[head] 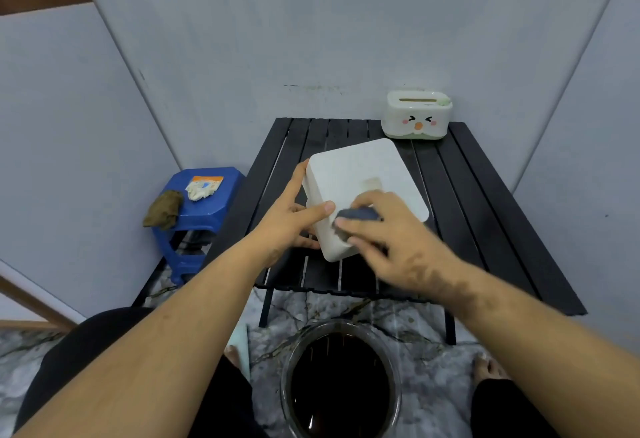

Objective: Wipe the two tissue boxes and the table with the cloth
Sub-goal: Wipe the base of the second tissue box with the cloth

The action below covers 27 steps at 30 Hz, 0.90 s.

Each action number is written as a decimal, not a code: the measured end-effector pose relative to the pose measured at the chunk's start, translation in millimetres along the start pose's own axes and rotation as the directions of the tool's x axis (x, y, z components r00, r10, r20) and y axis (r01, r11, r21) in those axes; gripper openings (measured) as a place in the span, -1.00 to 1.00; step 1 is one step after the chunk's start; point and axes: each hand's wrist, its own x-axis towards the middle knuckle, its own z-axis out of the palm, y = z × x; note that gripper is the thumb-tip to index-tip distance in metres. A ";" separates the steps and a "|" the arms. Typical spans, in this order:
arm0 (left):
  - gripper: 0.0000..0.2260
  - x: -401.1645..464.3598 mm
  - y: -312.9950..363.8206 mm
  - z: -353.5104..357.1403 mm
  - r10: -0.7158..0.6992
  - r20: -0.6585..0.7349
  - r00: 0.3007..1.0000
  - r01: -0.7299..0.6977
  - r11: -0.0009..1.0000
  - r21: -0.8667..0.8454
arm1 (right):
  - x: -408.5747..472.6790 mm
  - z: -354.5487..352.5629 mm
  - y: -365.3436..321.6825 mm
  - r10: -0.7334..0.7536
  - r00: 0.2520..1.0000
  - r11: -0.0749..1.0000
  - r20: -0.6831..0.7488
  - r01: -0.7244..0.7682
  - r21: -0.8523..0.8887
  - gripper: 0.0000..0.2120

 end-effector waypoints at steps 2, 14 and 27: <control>-0.38 1.0 0.6 -0.5 -0.023 -0.009 1.000 0.023 1.000 -0.011 | -5.8 -20.2 34.4 0.174 0.979 0.984 -0.101 -0.176 -0.009 -0.72; -0.44 7.5 -4.1 0.7 -0.100 -0.053 0.994 0.095 0.991 -0.090 | -42.2 -16.3 65.2 0.718 0.696 0.465 -0.026 -0.452 0.761 -0.66; -0.38 5.9 -4.1 -0.5 -0.139 -0.068 0.988 0.133 0.988 -0.079 | -35.0 -4.5 42.4 0.693 0.647 0.701 -0.318 -0.503 0.506 -0.53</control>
